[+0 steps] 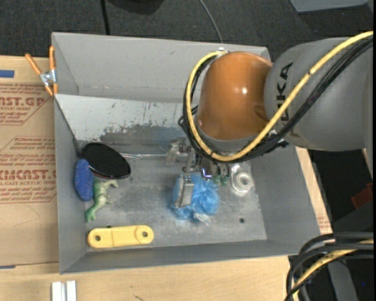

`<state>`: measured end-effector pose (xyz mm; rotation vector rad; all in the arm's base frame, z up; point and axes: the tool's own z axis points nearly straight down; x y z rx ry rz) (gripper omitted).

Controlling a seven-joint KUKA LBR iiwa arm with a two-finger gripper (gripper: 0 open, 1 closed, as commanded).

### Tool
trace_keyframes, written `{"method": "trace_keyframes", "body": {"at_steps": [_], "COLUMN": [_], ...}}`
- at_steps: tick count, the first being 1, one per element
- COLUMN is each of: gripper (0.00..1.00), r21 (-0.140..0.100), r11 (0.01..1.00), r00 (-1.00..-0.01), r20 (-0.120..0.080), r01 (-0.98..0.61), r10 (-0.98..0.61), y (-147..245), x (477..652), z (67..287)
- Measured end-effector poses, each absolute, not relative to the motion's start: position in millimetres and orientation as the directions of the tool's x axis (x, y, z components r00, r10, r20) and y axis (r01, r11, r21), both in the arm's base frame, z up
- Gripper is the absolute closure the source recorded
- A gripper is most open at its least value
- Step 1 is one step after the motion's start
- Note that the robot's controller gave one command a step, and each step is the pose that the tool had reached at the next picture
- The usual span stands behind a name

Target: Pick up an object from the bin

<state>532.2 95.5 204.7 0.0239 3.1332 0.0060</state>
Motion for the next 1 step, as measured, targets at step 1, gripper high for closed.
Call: {"method": "trace_keyframes", "body": {"at_steps": [1], "gripper": [0.0], "r21": [0.002], "r11": [0.999], "r00": [-0.999], "r20": [-0.005], "r01": [-0.04], "r10": [-0.04], "y": [53.0], "x": [533.9], "z": [141.0]}}
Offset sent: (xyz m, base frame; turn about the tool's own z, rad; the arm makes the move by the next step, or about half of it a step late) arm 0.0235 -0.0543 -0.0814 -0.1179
